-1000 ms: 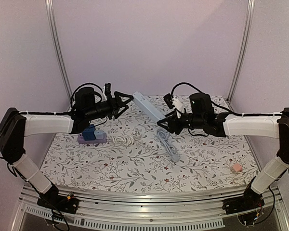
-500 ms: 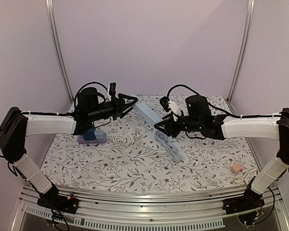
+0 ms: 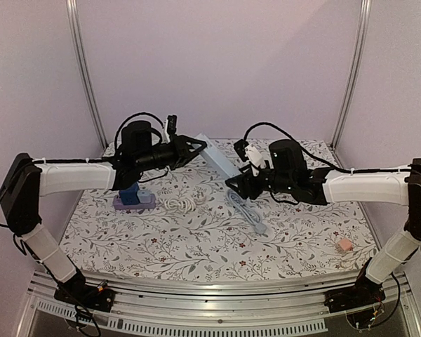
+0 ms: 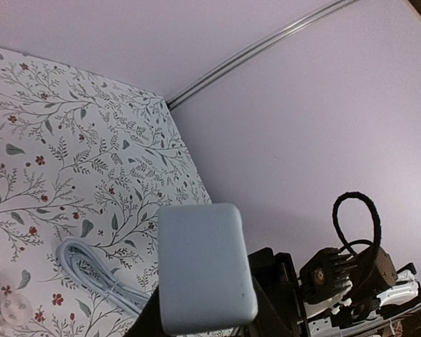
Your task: Insert the plug
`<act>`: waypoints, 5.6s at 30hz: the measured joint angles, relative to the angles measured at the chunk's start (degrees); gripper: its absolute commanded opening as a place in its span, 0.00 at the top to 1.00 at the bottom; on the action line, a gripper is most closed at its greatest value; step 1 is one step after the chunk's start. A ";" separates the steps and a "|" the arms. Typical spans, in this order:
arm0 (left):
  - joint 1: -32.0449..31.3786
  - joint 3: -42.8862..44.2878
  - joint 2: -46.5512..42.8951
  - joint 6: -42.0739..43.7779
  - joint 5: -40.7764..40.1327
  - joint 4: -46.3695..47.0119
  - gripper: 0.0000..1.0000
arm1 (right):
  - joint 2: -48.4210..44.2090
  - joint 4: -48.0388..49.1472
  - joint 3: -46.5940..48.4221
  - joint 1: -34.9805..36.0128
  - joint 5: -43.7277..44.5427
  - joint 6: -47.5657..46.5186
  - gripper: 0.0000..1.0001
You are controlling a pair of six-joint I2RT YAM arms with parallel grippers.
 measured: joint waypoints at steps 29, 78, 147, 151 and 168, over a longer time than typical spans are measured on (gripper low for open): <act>-2.82 48.78 18.91 60.13 -25.42 -44.37 0.99 | -30.29 0.20 -15.69 0.46 15.34 15.69 0.05; -38.23 19.65 33.97 62.18 -47.76 -20.94 0.23 | -45.90 -18.10 -21.20 0.46 27.65 33.40 0.07; -37.35 -13.77 4.48 43.56 -35.58 -6.01 0.11 | -22.21 -54.42 -23.78 -41.90 9.66 61.72 0.21; -37.24 -13.77 4.48 43.56 -35.41 -6.01 0.11 | -21.68 -53.55 -23.78 -41.92 9.46 61.37 0.30; -36.96 -13.77 4.48 43.39 -34.71 -5.97 0.13 | -21.38 -48.78 -25.31 -41.92 4.72 56.94 0.62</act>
